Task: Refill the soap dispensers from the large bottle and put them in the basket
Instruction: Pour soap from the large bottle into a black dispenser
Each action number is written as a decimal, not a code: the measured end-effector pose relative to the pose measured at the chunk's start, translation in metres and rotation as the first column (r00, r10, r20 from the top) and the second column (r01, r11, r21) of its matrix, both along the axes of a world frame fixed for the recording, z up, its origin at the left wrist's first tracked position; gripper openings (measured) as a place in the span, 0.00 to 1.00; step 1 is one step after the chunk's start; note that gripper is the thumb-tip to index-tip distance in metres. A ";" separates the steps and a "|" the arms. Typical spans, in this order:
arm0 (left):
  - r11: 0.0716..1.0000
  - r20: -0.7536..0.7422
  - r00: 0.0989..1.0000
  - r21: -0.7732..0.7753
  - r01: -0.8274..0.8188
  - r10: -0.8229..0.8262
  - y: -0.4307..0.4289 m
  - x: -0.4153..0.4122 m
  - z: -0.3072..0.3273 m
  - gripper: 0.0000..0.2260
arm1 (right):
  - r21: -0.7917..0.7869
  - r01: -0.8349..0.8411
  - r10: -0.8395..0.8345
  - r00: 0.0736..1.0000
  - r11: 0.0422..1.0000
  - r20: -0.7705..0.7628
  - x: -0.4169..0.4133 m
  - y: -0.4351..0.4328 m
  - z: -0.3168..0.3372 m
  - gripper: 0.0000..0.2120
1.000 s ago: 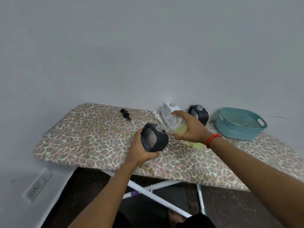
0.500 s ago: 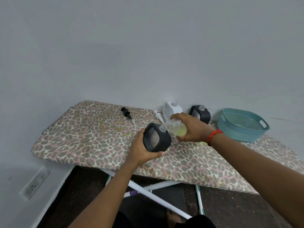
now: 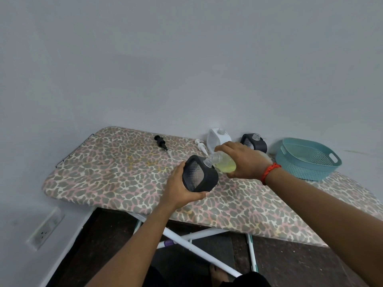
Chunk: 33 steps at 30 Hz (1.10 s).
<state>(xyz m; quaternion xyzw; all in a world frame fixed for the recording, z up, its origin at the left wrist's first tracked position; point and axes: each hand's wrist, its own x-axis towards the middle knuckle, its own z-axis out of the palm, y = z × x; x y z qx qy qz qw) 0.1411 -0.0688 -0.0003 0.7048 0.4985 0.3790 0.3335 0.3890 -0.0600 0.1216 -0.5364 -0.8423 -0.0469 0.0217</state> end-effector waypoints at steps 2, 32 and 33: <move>1.000 0.007 1.000 0.016 0.002 -0.002 0.000 0.000 0.001 0.55 | 0.054 -0.016 0.014 0.999 0.998 0.042 0.000 0.000 -0.001 0.41; 0.998 0.008 1.000 0.064 0.014 -0.015 0.003 0.002 -0.003 0.53 | 0.209 -0.033 -0.016 0.973 0.977 0.232 -0.001 -0.001 0.002 0.42; 0.998 0.005 1.000 0.058 0.012 -0.012 0.003 0.002 -0.003 0.54 | 0.213 -0.035 -0.017 0.972 0.977 0.235 -0.001 -0.001 0.002 0.42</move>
